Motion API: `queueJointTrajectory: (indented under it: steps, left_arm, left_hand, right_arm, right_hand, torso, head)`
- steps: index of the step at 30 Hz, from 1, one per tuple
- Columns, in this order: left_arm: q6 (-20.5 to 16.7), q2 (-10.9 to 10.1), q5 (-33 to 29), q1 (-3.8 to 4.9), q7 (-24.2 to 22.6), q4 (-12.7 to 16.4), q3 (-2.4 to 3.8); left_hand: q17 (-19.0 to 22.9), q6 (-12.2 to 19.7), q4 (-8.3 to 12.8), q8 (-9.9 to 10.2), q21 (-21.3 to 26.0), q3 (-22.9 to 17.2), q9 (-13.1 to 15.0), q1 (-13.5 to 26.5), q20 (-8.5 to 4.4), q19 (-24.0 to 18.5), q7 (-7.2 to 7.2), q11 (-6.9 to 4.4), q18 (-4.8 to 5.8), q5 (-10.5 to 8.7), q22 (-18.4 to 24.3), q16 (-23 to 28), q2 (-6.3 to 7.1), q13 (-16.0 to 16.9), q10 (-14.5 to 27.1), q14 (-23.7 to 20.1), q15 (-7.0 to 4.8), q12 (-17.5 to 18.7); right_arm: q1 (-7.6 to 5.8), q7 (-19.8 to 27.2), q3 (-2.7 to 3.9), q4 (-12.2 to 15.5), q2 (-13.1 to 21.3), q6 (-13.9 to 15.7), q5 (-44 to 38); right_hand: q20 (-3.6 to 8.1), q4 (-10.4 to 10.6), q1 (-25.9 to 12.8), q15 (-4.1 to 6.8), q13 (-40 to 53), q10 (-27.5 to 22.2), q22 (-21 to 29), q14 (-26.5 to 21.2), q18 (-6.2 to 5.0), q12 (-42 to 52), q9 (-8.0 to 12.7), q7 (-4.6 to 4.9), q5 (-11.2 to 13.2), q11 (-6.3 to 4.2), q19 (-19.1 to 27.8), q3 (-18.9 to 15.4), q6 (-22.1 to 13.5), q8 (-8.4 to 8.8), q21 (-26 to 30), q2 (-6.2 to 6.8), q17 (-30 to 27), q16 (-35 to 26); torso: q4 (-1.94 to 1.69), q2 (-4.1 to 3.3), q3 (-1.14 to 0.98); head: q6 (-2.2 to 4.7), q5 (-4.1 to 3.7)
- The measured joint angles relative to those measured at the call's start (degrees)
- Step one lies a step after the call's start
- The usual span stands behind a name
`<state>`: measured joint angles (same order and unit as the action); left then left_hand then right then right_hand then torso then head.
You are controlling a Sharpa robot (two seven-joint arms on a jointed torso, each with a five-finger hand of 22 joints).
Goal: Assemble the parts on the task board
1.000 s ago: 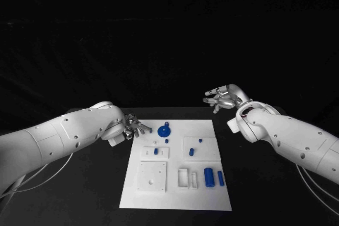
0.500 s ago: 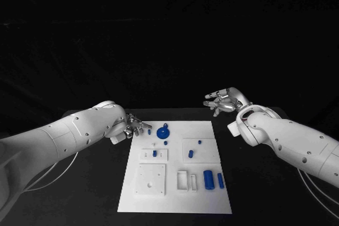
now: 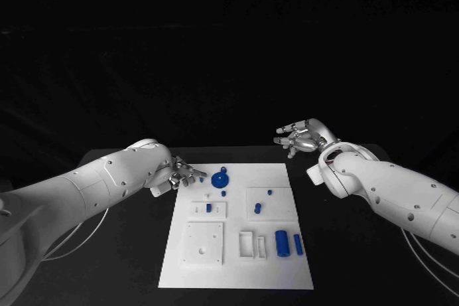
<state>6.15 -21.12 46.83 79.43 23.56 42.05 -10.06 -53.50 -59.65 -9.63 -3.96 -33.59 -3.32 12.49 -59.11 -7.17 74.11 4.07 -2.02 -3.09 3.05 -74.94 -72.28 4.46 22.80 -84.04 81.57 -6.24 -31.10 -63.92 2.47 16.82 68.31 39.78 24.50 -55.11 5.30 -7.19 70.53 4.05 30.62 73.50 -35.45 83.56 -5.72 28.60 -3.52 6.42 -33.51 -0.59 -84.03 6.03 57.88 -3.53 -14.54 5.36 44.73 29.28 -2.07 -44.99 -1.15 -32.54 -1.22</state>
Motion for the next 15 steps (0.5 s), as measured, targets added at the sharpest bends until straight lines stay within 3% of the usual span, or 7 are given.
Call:
queueJointTrajectory:
  steps: [7, 12, 15]
  left_arm:
    - [0.11, 0.85, 0.82, -0.28, -0.89, -1.24, 0.11]
    - [0.1, 1.16, 0.99, -0.37, -1.44, -1.6, 0.14]
    - [0.04, 1.25, 1.08, -0.44, -1.72, -1.83, 0.14]
  left_hand:
    - [-0.11, -0.13, 2.18, -0.38, 0.0, 1.1, 0.0, -0.36, 0.0, 0.0, -0.1, 0.0, 0.0, 0.0, 0.01, 0.0, -2.93, 0.0, 0.0, 0.0, 0.0, 0.0]
    - [-0.18, -0.19, 5.17, -0.55, 0.0, 2.31, 0.0, -1.29, 0.0, 0.0, -0.15, 0.0, 0.0, 0.67, 0.01, 0.0, -6.84, 0.0, 0.0, 0.0, 0.0, 0.0]
    - [-0.25, -0.24, 6.3, -0.69, 0.0, 3.35, 0.02, -1.24, 0.0, 0.0, -0.2, -0.01, 0.0, 1.47, 0.01, 0.0, -7.76, 0.0, 0.0, 0.13, 0.12, 0.0]
  right_arm:
    - [0.0, -0.08, 0.0, -0.08, -0.22, -0.01, 0.0]
    - [0.0, -0.12, 0.0, -0.1, -0.29, -0.01, 0.01]
    - [0.0, -0.13, 0.0, -0.12, -0.31, -0.01, 0.01]
  right_hand:
    - [0.0, 0.0, 0.0, 0.0, -0.01, 0.0, 0.07, 0.0, 0.0, 0.0, 0.0, 0.0, 0.0, 0.0, 0.0, 0.0, 0.0, 0.0, 0.0, 0.0, -0.05, 0.0]
    - [0.0, 0.0, 0.0, 0.0, -0.05, 0.0, 0.07, 0.01, 0.0, 0.0, 0.0, 0.0, 0.0, 0.0, 0.0, 0.0, 0.0, 0.0, 0.0, 0.0, -0.05, 0.0]
    - [0.0, 0.0, 0.0, 0.01, -0.04, 0.0, 0.07, 0.01, 0.0, 0.0, 0.0, 0.0, 0.0, 0.0, 0.0, 0.0, 0.0, 0.0, 0.0, 0.0, -0.05, 0.0]
  torso:
    - [0.03, -0.05, 0.02]
    - [0.03, -0.08, 0.01]
    - [0.0, -0.08, 0.01]
  head:
    - [0.1, -0.04]
    - [0.01, -0.2]
    - [-0.01, -0.29]
